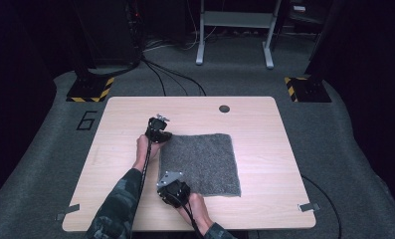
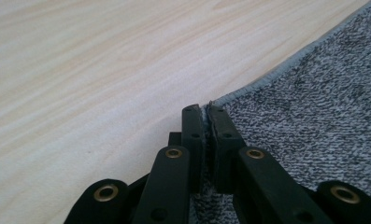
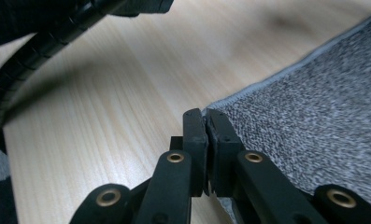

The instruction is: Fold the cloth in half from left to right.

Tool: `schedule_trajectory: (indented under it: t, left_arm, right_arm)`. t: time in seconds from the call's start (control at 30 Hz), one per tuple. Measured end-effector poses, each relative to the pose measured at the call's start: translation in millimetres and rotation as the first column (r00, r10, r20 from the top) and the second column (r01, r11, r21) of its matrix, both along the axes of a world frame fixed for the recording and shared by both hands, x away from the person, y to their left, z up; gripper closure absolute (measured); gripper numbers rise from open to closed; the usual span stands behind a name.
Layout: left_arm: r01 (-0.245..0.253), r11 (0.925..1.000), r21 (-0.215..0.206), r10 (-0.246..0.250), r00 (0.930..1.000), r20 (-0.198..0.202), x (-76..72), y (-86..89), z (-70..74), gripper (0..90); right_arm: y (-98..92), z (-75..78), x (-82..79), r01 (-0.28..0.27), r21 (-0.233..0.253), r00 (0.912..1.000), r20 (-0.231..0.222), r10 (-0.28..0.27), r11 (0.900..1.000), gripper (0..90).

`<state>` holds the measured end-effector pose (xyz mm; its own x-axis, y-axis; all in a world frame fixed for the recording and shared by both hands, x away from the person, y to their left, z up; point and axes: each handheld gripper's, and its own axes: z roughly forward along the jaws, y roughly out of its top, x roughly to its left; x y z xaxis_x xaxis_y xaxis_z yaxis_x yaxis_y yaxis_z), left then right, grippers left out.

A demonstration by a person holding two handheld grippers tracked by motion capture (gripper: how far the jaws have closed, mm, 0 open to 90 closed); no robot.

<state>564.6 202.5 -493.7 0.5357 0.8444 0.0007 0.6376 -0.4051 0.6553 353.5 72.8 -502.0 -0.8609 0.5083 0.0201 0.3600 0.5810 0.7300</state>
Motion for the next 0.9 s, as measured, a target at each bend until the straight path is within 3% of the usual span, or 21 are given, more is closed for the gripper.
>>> schedule_trajectory:
  t: [0.2,0.33,0.4,0.63,0.9]
  left_arm:
    - [0.011,0.9999,0.007,-0.011,0.9998,0.013,0.4,2.2,19.4,86.3]
    - [0.013,0.9992,0.037,-0.014,0.9994,0.031,1.1,3.0,29.1,86.3]
    - [0.006,0.9994,0.034,-0.007,0.9998,0.020,2.7,5.8,38.5,86.3]
    - [0.007,0.9989,0.047,-0.008,0.9996,0.029,3.7,5.0,56.6,86.2]
    - [0.016,0.9947,0.102,-0.019,0.9994,0.031,7.2,3.6,82.5,86.2]
  right_arm:
    - [-8.5,14.8,-0.5,0.009,0.061,0.9999,0.013,-0.010,0.998,87.4]
    - [-11.0,21.4,-1.4,0.019,0.088,0.9996,0.018,-0.020,0.996,87.4]
    - [-11.6,27.3,-2.7,0.017,0.107,0.9992,0.034,-0.021,0.994,87.5]
    - [-13.7,38.4,-4.7,0.012,0.133,0.9975,0.067,-0.021,0.991,87.5]
    - [-15.2,53.0,-7.9,0.011,0.184,0.9965,0.079,-0.026,0.983,87.5]
